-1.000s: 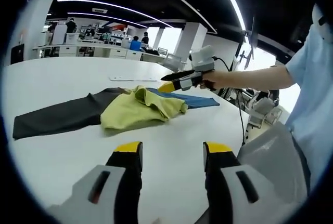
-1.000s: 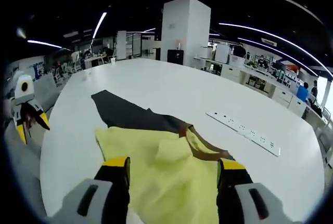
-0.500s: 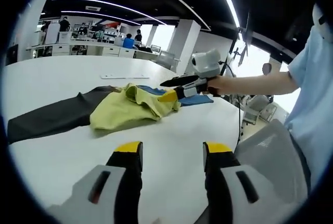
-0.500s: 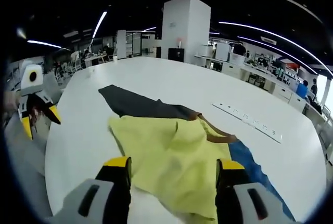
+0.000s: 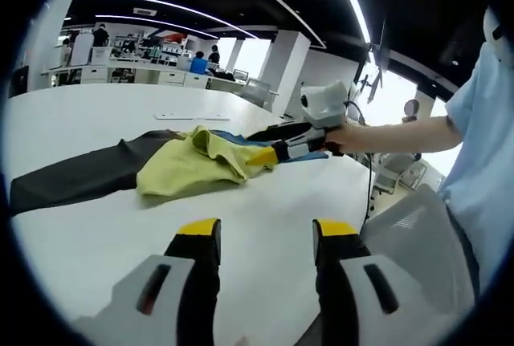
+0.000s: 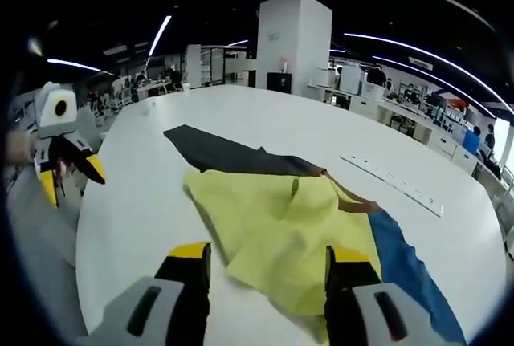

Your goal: Fold the garment on the visible template until the final outline fits inside the template.

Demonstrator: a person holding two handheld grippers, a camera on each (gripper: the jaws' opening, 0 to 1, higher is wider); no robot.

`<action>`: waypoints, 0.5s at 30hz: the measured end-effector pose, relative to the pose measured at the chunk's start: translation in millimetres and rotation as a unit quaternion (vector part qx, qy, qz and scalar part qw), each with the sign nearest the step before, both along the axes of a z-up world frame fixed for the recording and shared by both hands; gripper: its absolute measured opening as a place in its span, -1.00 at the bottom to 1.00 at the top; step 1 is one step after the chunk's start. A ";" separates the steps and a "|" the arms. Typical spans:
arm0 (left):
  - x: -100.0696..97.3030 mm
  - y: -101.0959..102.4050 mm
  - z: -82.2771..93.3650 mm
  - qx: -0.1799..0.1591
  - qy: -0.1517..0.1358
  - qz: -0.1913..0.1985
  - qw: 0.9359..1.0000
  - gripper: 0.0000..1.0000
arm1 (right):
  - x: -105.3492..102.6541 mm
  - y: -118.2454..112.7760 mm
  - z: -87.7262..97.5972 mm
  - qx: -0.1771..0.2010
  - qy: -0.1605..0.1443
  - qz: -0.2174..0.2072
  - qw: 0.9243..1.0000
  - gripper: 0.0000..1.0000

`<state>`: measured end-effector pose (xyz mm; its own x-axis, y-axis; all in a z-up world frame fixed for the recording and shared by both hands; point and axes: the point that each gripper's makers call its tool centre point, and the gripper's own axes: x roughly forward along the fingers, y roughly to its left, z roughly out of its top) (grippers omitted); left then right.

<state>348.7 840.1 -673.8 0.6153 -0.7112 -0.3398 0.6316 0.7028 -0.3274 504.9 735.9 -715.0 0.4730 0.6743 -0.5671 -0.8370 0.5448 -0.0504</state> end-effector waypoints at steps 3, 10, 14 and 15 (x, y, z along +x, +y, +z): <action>0.7 -0.2 1.3 -0.002 -0.001 0.002 1.000 -0.14 | -4.7 3.5 -3.7 0.001 0.006 0.003 1.000 0.05; 0.1 0.1 1.7 -0.002 -0.002 0.003 1.000 -0.14 | -15.1 8.8 -16.8 -0.008 0.015 0.011 1.000 -0.12; 0.7 0.6 1.5 -0.003 -0.001 0.005 1.000 -0.15 | -18.2 8.6 -25.4 -0.018 0.020 0.012 1.000 -0.24; 0.7 0.6 1.5 -0.003 -0.001 0.005 1.000 -0.15 | -18.4 8.8 -26.6 -0.017 0.023 0.009 1.000 -0.27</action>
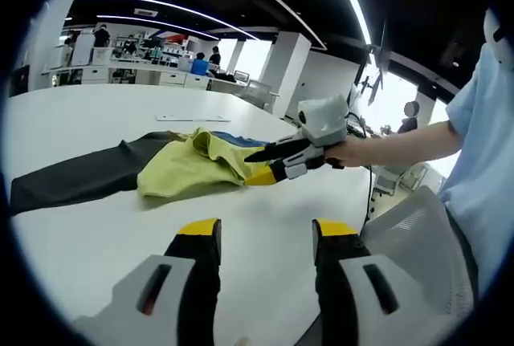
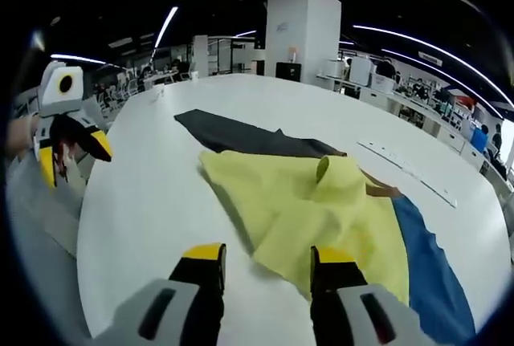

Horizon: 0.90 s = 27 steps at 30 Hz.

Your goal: Fold the garment on the visible template until the final outline fits inside the template.

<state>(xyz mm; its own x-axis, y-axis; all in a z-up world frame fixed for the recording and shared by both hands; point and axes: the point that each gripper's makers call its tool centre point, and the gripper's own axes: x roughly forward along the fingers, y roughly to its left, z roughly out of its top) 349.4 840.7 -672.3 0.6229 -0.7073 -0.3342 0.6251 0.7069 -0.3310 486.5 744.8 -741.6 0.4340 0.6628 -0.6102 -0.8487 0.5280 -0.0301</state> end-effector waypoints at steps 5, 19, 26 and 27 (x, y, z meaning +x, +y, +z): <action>-0.4 -0.2 -0.7 0.000 0.002 0.000 1.000 -0.15 | 0.0 1.9 -3.9 -0.010 -0.020 0.001 1.000 -0.52; -1.1 -0.4 -0.9 -0.005 0.005 0.001 1.000 -0.16 | 2.8 0.6 -14.3 -0.035 -0.044 -0.010 0.998 -0.87; -1.4 -0.9 -2.5 -0.004 0.007 -0.002 1.000 -0.17 | 3.7 -5.2 -9.8 -0.035 -0.047 -0.011 0.998 -1.00; -1.2 -0.8 -3.1 -0.003 0.008 -0.002 1.000 -0.17 | 3.2 -6.5 -8.8 -0.034 -0.047 -0.011 0.998 -1.00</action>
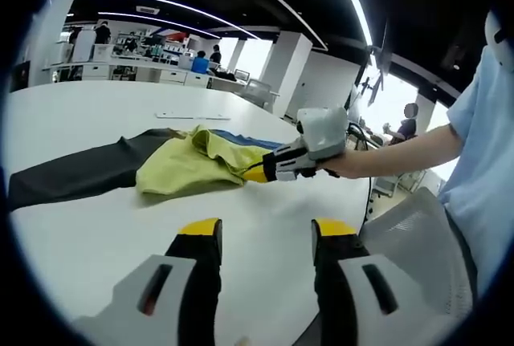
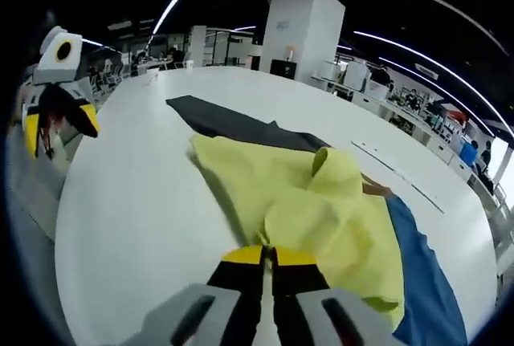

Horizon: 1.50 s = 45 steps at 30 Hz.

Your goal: Fold the garment on the visible template until the final outline fits inside the template.

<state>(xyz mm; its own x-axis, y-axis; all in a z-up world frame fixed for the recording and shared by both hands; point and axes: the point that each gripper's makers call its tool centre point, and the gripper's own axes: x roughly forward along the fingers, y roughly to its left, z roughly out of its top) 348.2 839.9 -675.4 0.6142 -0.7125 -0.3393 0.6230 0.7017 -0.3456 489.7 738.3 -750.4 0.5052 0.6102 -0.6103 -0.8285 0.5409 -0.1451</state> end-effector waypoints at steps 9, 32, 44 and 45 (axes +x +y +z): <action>23.9 -11.4 -9.5 0.003 0.024 -0.011 1.000 -0.24 | 4.3 -20.3 16.5 0.017 -0.006 -0.021 1.000 -1.00; 115.0 -85.7 -79.9 -0.009 0.144 0.092 0.985 -0.46 | 11.7 -44.7 34.2 0.054 -0.011 -0.058 0.997 -1.00; 136.3 -94.4 -83.6 -0.025 0.152 0.121 0.981 -0.60 | 11.0 -51.6 32.9 0.072 -0.001 -0.072 0.995 -1.00; 136.8 -93.8 -83.7 -0.024 0.151 0.123 0.981 -0.63 | 10.0 -52.2 31.5 0.072 0.001 -0.072 0.995 -1.00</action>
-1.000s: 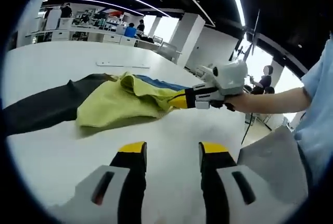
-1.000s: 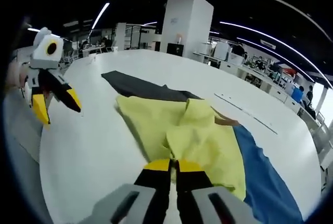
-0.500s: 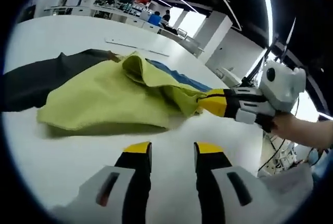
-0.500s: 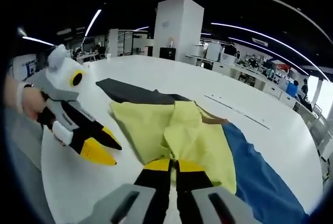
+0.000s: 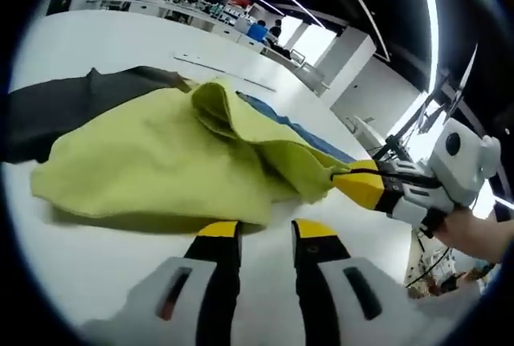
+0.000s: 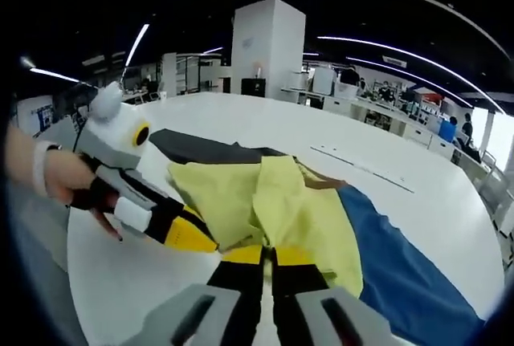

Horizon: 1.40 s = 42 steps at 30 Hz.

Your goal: Fold the garment on the visible template until the final outline fits inside the template.

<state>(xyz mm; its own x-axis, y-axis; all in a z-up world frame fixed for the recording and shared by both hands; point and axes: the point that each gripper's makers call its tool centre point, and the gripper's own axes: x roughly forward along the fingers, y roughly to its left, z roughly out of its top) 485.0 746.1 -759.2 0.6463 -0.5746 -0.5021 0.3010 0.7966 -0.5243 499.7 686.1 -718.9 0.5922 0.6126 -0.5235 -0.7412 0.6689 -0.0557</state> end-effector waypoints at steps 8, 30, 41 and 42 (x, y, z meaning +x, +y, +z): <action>7.9 9.2 0.5 0.004 -0.002 0.027 1.000 -0.94 | -3.2 -3.1 -2.6 0.001 0.006 -0.001 1.000 -1.00; -33.4 58.2 39.4 -0.005 -0.005 -0.012 1.000 -1.00 | -27.0 -14.0 11.4 0.001 -0.001 0.004 1.000 -1.00; -83.6 109.1 23.5 0.014 0.042 -0.025 0.999 -1.00 | -54.4 -37.9 -0.3 -0.027 0.009 0.016 0.999 -1.00; -86.6 111.5 23.3 0.016 0.044 -0.026 0.999 -1.00 | -58.5 -40.7 -1.6 -0.029 0.014 0.017 0.999 -1.00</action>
